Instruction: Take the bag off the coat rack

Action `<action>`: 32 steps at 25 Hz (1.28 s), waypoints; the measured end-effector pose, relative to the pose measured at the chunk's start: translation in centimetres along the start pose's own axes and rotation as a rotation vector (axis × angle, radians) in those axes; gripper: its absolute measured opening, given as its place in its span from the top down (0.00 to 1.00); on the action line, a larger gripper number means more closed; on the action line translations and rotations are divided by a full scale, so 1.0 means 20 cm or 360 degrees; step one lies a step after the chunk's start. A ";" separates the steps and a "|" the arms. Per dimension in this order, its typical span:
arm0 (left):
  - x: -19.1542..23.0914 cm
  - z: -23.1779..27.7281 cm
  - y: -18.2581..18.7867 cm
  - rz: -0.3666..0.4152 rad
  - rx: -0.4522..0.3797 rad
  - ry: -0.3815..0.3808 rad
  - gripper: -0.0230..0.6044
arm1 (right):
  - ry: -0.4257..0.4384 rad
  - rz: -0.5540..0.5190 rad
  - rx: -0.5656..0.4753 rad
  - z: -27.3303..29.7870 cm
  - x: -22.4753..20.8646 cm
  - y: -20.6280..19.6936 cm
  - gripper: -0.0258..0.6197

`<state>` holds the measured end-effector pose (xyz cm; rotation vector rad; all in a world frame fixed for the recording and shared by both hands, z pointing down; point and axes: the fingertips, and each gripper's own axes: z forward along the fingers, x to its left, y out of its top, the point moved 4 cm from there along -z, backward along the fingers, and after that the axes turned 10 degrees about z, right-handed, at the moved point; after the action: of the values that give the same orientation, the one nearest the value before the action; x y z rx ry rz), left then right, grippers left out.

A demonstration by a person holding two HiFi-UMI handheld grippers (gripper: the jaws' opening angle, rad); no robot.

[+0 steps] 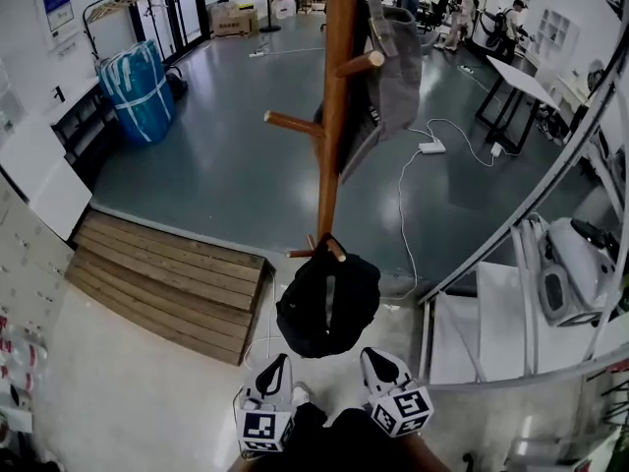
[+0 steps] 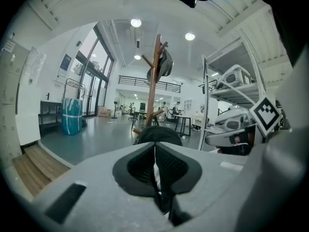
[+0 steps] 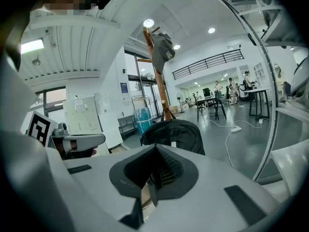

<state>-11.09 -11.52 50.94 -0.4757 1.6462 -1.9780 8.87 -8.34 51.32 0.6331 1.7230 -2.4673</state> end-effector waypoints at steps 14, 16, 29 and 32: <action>0.14 0.28 -0.01 0.0009 0.0106 0.0123 0.93 | 0.0074 -0.0055 0.0093 0.27 -0.21 0.15 0.94; 0.13 0.32 0.02 -0.0002 0.0096 0.0155 0.93 | 0.0117 -0.0075 0.0129 0.31 -0.24 0.17 0.94; 0.13 0.58 -0.07 0.0086 0.0141 0.0106 0.71 | 0.0254 -0.0156 0.0222 0.50 -0.47 0.27 0.92; 0.15 0.62 -0.10 0.0111 0.0174 0.0108 0.68 | 0.0271 -0.0168 0.0270 0.54 -0.52 0.26 0.78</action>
<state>-6.71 -22.91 55.17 -0.3095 1.5630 -2.0401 16.80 -21.93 53.58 0.8098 1.6530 -2.7274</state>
